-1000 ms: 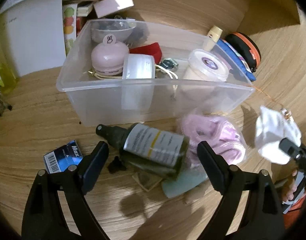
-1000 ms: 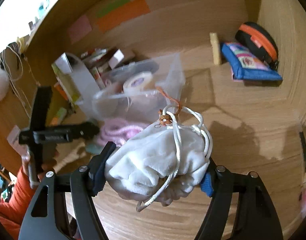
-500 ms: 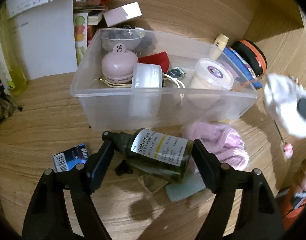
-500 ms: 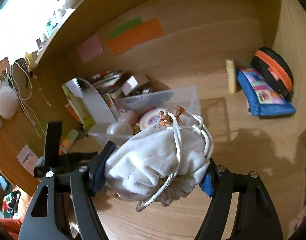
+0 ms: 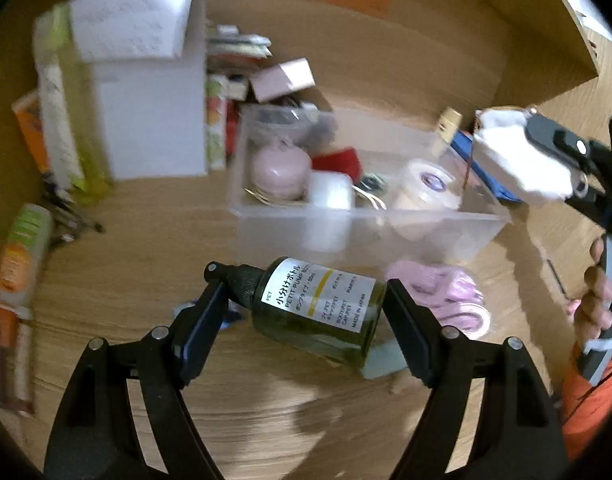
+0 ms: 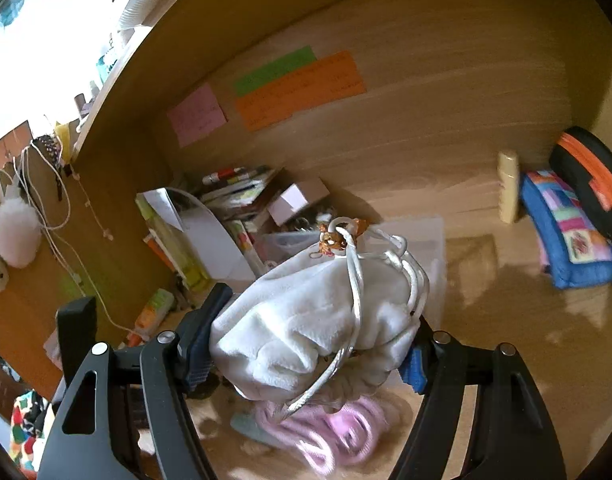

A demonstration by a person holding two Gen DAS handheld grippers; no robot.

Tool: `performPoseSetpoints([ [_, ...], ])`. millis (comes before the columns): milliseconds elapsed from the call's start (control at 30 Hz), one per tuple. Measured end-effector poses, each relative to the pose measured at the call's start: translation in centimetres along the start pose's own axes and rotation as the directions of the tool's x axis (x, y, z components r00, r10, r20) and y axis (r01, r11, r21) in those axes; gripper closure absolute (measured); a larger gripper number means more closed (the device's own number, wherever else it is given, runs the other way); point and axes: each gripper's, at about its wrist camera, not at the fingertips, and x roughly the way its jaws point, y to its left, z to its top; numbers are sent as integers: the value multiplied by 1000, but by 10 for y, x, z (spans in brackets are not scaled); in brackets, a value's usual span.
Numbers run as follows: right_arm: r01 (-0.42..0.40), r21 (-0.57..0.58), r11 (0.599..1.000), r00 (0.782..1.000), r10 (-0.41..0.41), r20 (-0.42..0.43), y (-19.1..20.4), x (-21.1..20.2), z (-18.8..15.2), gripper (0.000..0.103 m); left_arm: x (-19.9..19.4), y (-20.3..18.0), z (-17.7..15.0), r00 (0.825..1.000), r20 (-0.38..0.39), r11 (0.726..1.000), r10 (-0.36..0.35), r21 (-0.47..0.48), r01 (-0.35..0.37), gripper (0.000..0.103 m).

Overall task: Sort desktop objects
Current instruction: 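Carry green bottle and white pouch with both grippers over the bin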

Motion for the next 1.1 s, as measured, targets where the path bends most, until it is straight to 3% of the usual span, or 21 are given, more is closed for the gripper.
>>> performPoseSetpoints([
  [333,-6,-35,999,1000,5,-30,4,46,28,33,-23,18,23,998,61,999,-2,-49,5,24],
  [600,-4,15,1000,995,5,-100,-25,76,15,33,-24,13,57,994,106,999,22,-37,-18,24],
  [733,-19,53,998,990,26,-138,-40,84,12,33,-5,10,79,996,75,998,-57,-36,60,24],
  [833,-20,81,997,993,30,-116,-47,77,13,33,12,9,91,996,60,997,-62,-43,65,24],
  [1000,49,58,997,995,-44,-94,-52,76,14,33,44,-1,104,999,24,999,-26,-23,27,24],
  [1100,41,51,998,994,-35,-99,-53,78,16,33,63,-3,110,1000,-9,999,-30,-27,30,24],
])
